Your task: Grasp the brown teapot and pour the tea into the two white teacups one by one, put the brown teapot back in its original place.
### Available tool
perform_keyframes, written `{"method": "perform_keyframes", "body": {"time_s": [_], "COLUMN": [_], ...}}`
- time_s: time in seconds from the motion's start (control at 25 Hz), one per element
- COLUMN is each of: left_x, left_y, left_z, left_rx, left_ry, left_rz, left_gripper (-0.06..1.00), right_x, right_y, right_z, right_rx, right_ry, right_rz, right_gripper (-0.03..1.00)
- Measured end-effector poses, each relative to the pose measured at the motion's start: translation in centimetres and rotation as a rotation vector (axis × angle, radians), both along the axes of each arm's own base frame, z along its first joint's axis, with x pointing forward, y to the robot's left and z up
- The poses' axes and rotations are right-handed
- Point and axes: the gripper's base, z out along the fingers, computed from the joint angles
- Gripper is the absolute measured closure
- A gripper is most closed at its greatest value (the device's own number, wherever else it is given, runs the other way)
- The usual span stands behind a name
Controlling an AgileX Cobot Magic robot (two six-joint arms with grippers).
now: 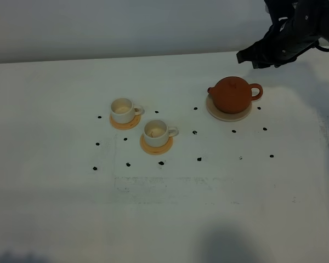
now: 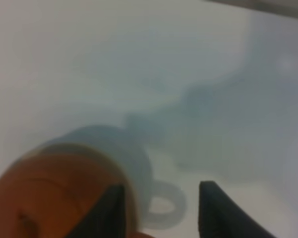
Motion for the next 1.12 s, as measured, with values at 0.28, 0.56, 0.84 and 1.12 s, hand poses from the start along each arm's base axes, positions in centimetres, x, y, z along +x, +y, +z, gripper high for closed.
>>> {"method": "perform_keyframes", "body": {"time_s": [0.28,0.56,0.84,1.12], "left_x": [0.0,0.0,0.0,0.0], "left_y": [0.0,0.0,0.0,0.0], "left_z": [0.0,0.0,0.0,0.0], "left_rx": [0.0,0.0,0.0,0.0], "left_ry": [0.0,0.0,0.0,0.0], "left_rz": [0.0,0.0,0.0,0.0], "left_gripper": [0.52,0.52,0.52,0.52], "right_x": [0.2,0.3,0.3,0.1], "right_y": [-0.2,-0.2,-0.2,-0.3], "right_z": [-1.3,-1.9,-3.0,-3.2], "right_rx": [-0.003,0.0,-0.008,-0.021], "right_ry": [0.027,0.047,0.077,0.1], "right_rz": [-0.018,-0.029,-0.029,-0.025], "right_gripper": [0.63,0.63,0.67,0.69]}}
